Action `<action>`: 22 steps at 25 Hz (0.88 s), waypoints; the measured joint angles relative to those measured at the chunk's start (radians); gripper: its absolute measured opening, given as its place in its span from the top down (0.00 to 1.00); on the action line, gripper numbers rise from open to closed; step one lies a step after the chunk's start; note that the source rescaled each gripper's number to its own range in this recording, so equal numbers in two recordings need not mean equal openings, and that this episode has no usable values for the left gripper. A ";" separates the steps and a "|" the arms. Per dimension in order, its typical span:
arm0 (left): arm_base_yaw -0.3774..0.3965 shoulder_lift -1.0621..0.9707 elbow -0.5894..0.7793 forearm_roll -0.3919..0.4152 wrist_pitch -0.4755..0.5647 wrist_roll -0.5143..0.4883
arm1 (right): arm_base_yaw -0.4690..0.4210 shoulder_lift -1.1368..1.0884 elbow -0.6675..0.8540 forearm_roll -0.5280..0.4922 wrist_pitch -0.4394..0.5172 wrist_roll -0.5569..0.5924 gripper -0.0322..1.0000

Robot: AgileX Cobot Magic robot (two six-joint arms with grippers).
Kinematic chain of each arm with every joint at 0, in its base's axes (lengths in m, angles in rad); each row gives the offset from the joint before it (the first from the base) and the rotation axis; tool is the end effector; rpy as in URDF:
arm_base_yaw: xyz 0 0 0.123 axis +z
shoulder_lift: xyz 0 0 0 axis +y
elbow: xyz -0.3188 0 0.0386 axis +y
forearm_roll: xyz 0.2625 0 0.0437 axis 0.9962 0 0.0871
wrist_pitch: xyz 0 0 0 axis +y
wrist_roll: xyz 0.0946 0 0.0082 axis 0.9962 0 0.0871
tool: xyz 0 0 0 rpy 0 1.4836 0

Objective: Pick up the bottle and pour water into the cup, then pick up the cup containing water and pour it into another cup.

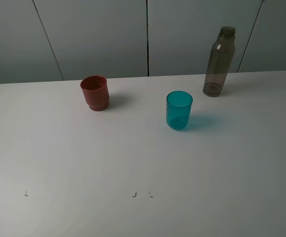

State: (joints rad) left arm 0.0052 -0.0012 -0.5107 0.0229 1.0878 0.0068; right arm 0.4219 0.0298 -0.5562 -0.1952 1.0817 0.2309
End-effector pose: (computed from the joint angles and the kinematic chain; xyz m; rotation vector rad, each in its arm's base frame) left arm -0.0276 0.0018 0.2833 0.0001 2.0595 0.0349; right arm -0.0195 -0.0266 0.2991 -0.1790 2.0203 0.1795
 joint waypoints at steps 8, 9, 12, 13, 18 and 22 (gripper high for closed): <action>0.000 0.000 0.000 0.000 0.000 0.000 | -0.033 -0.028 0.039 0.023 0.015 -0.082 0.00; 0.000 0.000 0.000 0.000 0.000 0.000 | -0.046 -0.028 0.045 0.039 0.015 -0.105 0.00; 0.000 0.000 0.000 0.000 0.000 0.000 | -0.098 -0.030 0.045 0.107 0.015 -0.194 0.00; 0.000 0.000 0.000 0.000 0.000 0.000 | -0.116 -0.030 0.047 0.120 0.015 -0.213 0.00; 0.000 0.000 0.000 0.000 0.000 0.000 | -0.244 -0.030 0.047 0.138 0.015 -0.236 0.00; 0.000 0.000 0.000 0.000 0.000 0.000 | -0.338 -0.030 0.047 0.195 0.015 -0.238 0.00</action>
State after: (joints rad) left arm 0.0052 -0.0012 -0.5107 0.0229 1.0878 0.0068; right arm 0.0837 -0.0005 -0.5096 0.0000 1.0966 -0.0075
